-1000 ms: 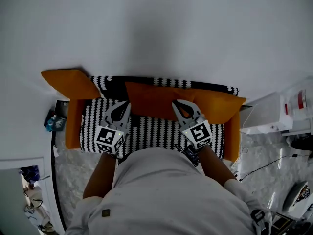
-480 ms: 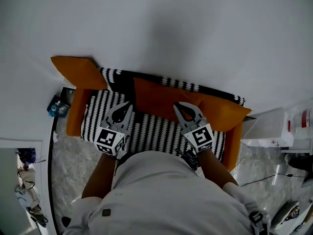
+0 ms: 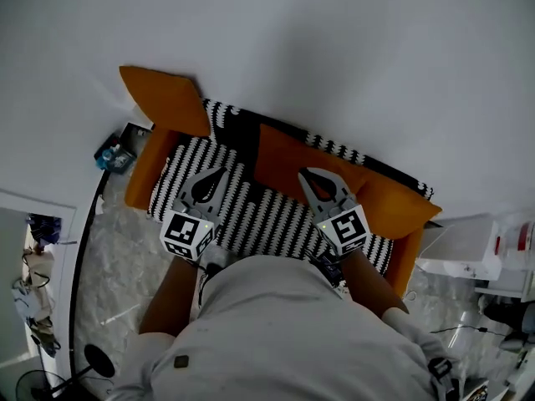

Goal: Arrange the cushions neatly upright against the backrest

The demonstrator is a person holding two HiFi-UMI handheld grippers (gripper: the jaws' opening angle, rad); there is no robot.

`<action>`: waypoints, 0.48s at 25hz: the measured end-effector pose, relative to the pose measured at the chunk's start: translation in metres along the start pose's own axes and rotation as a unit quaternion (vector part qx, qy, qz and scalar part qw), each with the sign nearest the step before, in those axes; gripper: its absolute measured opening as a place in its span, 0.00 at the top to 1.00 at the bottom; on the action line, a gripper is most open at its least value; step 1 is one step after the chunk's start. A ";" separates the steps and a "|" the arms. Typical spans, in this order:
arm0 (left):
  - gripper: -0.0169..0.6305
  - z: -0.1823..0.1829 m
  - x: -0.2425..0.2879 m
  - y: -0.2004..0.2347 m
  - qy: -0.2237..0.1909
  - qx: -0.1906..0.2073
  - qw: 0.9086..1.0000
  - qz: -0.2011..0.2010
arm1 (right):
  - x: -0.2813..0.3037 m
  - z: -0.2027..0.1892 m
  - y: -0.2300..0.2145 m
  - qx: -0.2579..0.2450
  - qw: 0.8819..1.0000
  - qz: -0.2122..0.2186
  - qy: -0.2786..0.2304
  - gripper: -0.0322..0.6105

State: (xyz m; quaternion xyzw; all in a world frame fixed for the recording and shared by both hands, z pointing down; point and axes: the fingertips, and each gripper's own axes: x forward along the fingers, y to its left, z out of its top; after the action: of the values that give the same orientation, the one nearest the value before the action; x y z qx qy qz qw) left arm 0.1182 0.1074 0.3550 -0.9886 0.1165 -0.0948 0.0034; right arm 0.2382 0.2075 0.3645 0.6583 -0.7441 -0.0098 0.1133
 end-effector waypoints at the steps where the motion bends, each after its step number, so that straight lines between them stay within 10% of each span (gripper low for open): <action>1: 0.96 0.000 -0.012 0.008 -0.004 -0.001 1.000 0.007 | 0.009 0.005 0.010 -0.001 1.000 0.005 -0.003 0.91; 12: 0.96 -0.017 -0.168 0.090 -0.021 -0.003 0.998 0.061 | 0.096 0.064 0.163 -0.008 0.998 0.058 -0.025 0.91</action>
State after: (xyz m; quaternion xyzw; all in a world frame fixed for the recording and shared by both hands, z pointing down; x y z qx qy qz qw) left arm -0.0663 0.0586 0.3376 -0.9815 0.1765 -0.0732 0.0082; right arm 0.0568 0.1266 0.3438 0.6129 -0.7833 -0.0254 0.1005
